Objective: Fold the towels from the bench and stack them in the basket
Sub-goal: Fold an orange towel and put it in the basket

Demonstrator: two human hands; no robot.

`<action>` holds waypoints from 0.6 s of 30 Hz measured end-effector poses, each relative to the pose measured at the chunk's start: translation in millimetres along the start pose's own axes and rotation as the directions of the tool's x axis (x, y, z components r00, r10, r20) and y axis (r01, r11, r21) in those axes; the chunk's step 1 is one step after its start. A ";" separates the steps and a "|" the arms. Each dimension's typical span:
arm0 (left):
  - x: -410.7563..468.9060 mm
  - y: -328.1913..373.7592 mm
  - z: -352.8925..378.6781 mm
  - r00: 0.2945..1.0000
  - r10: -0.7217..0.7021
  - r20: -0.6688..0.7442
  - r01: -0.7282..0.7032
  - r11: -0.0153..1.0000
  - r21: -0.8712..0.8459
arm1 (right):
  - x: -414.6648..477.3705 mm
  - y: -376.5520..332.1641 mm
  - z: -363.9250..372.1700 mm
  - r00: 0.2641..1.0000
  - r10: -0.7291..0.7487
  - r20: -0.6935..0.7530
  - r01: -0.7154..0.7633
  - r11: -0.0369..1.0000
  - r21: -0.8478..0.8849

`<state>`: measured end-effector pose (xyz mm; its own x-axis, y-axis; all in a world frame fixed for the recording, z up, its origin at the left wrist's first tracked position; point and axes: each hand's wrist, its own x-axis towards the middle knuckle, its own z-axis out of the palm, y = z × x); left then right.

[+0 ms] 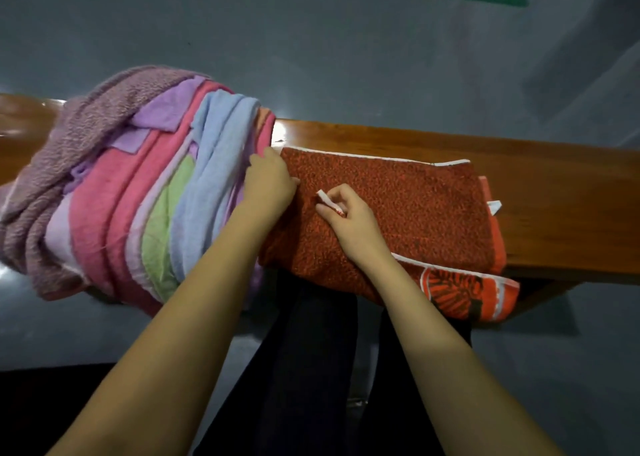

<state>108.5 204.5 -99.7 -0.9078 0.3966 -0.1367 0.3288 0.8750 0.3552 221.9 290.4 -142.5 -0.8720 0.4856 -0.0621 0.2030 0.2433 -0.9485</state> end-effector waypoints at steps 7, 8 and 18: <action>-4.0 -1.3 -10.7 0.989 -0.044 0.141 0.134 0.673 -0.727 | -11.3 -7.4 -5.9 0.998 -0.065 0.023 0.061 0.991 0.118; -8.8 -1.7 -10.7 0.996 -0.055 0.075 0.093 0.593 -0.799 | -19.0 -11.5 -9.2 0.997 -0.080 0.002 0.079 0.988 0.130; -130.2 15.9 -19.0 0.934 0.127 -0.334 -0.337 0.623 -0.706 | -100.9 -57.8 -42.1 0.949 -0.233 -0.212 0.263 0.956 0.128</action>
<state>226.9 161.5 -58.7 -0.8930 0.3889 0.2264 0.3272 0.2160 0.9199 316.9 262.6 -68.4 -0.7802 0.5825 0.2278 -0.0923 0.2530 -0.9630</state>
